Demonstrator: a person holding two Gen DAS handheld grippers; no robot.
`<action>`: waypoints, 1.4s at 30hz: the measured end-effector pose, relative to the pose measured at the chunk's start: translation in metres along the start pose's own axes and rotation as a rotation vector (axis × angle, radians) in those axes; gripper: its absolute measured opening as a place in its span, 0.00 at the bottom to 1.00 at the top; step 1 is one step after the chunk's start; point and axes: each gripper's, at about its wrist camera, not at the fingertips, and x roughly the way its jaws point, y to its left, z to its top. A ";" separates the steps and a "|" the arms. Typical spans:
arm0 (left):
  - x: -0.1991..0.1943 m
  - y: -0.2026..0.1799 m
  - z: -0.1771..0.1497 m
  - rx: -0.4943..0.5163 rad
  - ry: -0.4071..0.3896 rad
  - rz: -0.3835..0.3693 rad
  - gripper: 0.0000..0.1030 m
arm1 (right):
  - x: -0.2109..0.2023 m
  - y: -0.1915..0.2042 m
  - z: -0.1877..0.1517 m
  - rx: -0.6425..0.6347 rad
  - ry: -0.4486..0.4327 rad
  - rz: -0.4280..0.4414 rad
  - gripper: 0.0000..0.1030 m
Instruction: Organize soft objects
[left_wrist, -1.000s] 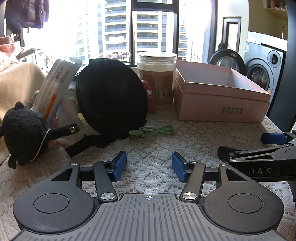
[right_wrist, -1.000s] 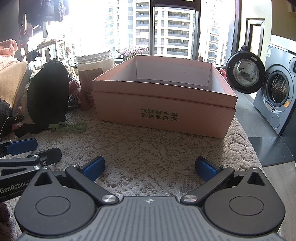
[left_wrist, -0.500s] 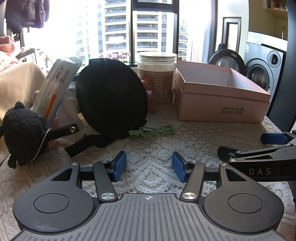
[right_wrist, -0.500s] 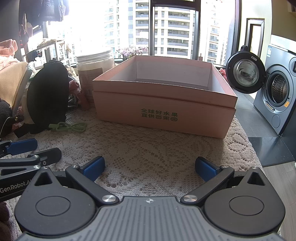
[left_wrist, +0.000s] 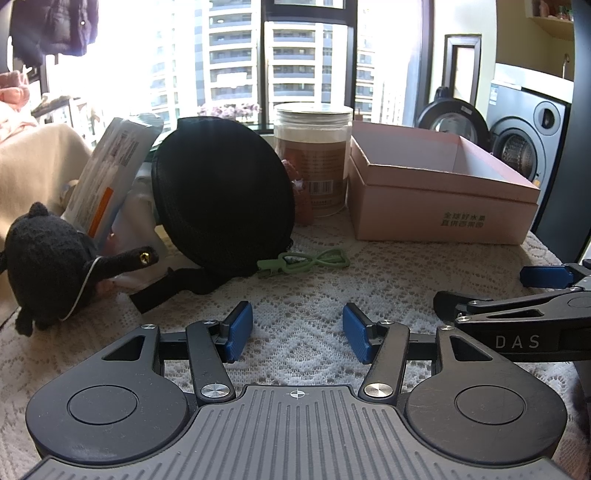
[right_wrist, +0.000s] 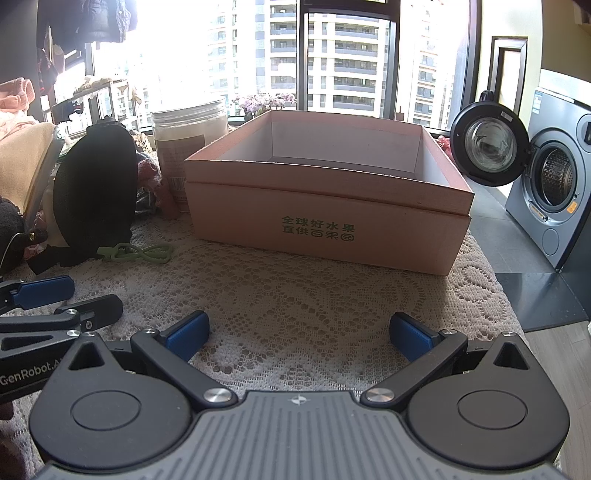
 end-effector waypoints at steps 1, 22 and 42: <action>-0.001 0.002 0.000 -0.010 -0.002 -0.014 0.57 | 0.000 0.000 0.000 0.002 0.000 0.002 1.00; -0.044 0.180 0.042 -0.189 -0.110 0.135 0.54 | 0.006 0.003 0.026 -0.046 0.191 0.026 1.00; -0.016 0.209 0.027 -0.324 -0.054 -0.012 0.76 | 0.028 0.103 0.067 -0.140 0.053 0.202 0.92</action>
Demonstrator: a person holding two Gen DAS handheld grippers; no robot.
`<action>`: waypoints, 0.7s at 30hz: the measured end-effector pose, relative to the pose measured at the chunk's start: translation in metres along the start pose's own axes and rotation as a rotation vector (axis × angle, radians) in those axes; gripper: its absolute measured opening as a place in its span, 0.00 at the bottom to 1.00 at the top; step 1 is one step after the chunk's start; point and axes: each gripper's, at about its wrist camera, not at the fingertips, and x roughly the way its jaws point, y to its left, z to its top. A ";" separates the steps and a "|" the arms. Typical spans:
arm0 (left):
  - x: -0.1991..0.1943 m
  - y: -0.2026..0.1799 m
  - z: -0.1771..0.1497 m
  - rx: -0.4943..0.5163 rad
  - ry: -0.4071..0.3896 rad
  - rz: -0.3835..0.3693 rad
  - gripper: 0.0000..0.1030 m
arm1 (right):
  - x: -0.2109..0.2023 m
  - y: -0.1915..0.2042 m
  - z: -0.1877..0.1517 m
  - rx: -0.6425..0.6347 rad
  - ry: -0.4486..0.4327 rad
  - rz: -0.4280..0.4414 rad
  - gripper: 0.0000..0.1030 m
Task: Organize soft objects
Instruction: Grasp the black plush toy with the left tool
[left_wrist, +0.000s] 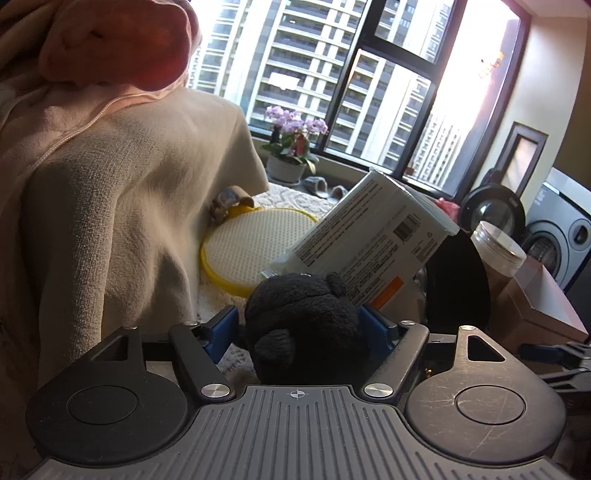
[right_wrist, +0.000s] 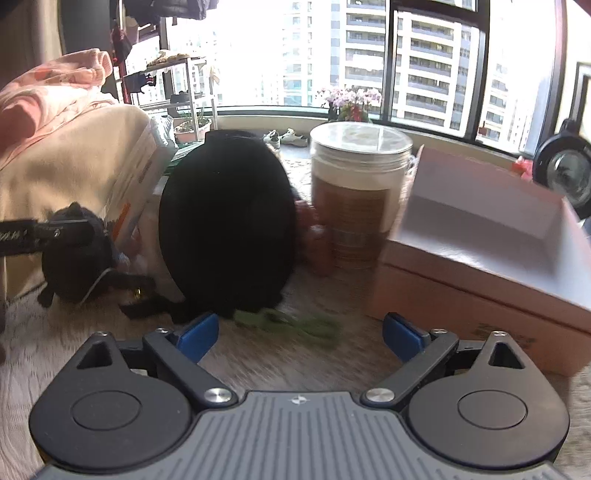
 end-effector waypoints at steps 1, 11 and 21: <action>0.001 -0.001 -0.001 0.000 0.001 -0.001 0.76 | 0.005 0.000 0.000 0.011 0.005 0.002 0.91; 0.010 -0.006 -0.007 -0.017 0.014 -0.011 0.75 | 0.019 -0.001 -0.002 0.046 -0.006 -0.013 0.78; -0.007 -0.008 -0.011 0.012 0.001 -0.024 0.71 | 0.012 0.000 -0.006 -0.017 -0.014 -0.024 0.69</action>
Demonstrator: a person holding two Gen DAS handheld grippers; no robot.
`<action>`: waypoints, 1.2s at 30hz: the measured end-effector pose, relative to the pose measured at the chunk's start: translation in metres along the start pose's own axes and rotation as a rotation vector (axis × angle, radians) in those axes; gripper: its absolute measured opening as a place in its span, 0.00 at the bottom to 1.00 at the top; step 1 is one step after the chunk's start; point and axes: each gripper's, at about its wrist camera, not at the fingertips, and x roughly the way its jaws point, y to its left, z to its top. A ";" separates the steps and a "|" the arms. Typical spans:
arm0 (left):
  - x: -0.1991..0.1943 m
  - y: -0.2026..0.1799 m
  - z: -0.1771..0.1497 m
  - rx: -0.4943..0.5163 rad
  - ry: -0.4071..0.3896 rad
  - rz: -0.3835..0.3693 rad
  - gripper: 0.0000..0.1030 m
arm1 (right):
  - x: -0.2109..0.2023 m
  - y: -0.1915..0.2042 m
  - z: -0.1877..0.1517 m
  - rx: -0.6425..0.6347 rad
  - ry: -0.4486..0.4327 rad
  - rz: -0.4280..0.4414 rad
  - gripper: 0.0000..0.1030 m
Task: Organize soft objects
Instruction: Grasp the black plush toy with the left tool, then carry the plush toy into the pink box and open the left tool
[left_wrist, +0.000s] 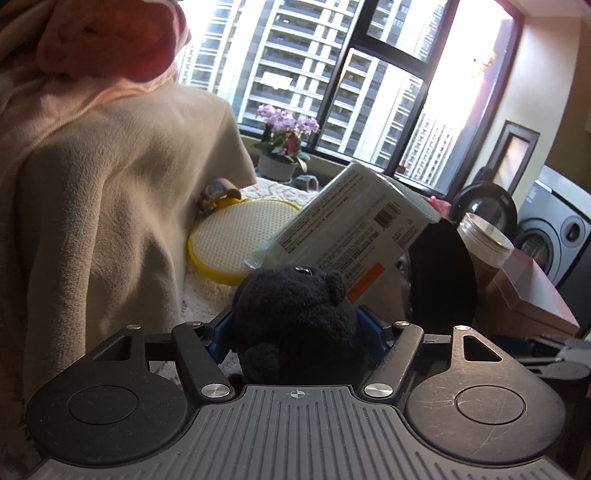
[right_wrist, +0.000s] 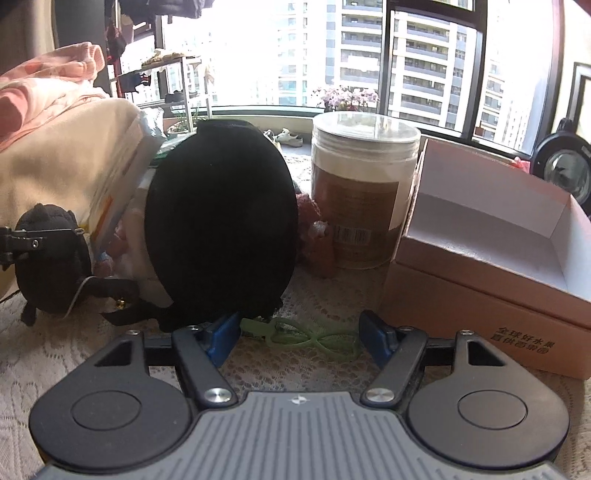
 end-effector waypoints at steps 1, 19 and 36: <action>-0.003 -0.001 -0.001 0.008 0.000 0.000 0.71 | -0.003 0.000 0.000 -0.006 -0.006 0.000 0.69; -0.043 -0.070 -0.024 0.134 0.170 -0.240 0.70 | -0.075 -0.043 -0.036 -0.030 -0.020 -0.065 0.69; 0.009 -0.237 0.037 0.298 0.247 -0.522 0.70 | -0.165 -0.136 -0.078 0.092 -0.224 -0.208 0.69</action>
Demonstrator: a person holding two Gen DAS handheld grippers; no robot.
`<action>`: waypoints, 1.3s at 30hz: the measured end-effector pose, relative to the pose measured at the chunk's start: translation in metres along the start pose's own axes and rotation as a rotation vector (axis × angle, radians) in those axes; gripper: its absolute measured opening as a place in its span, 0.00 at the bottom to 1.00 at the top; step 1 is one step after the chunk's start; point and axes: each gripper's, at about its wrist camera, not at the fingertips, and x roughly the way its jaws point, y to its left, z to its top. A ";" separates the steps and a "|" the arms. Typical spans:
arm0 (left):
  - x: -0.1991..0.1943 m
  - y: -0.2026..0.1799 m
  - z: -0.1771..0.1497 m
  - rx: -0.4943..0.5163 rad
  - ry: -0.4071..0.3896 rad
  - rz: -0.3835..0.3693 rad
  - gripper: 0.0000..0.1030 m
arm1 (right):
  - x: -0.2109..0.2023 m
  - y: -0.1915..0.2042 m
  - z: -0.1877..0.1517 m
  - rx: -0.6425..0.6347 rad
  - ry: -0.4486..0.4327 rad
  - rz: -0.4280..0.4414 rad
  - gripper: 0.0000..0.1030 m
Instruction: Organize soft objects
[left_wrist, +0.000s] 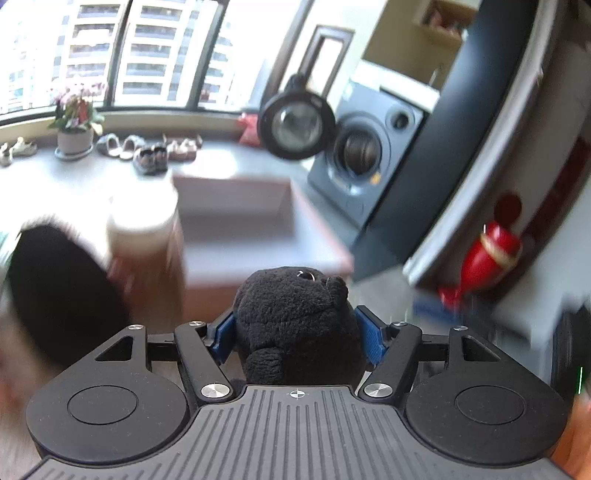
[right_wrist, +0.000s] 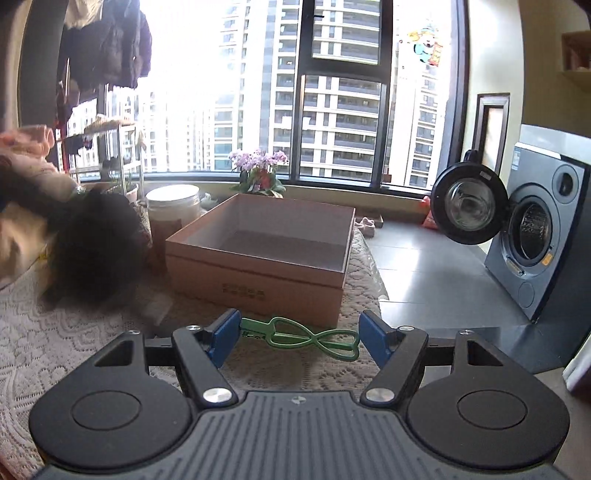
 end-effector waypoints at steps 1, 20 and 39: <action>0.012 0.001 0.015 -0.023 -0.027 -0.015 0.70 | 0.001 -0.002 -0.001 0.004 -0.001 0.007 0.69; -0.020 0.066 0.021 -0.059 -0.221 0.184 0.68 | 0.104 -0.016 0.133 0.125 0.014 0.159 0.79; -0.096 0.157 -0.108 -0.255 -0.188 0.474 0.68 | 0.121 0.181 0.119 -0.141 0.099 0.368 0.79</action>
